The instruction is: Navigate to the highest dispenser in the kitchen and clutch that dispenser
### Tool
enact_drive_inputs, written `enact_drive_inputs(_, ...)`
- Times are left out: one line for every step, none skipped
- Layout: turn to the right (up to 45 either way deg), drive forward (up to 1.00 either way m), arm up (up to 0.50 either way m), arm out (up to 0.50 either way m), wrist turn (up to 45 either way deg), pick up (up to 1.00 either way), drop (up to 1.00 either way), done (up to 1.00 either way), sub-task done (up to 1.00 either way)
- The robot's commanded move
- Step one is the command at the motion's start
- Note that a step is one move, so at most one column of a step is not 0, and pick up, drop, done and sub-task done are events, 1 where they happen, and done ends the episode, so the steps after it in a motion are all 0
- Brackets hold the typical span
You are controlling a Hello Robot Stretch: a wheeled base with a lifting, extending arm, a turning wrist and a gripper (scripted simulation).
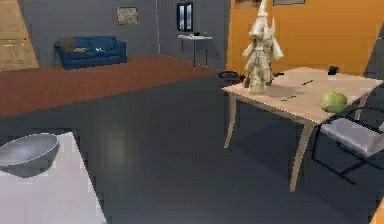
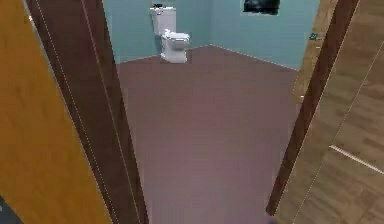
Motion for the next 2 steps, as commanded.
enact_drive_inputs(0.0,1.0,0.0,0.0,0.0,0.0,0.0,0.0,0.0)
enact_drive_inputs(0.0,1.0,0.0,0.0,0.0,0.0,0.0,0.0,0.0)
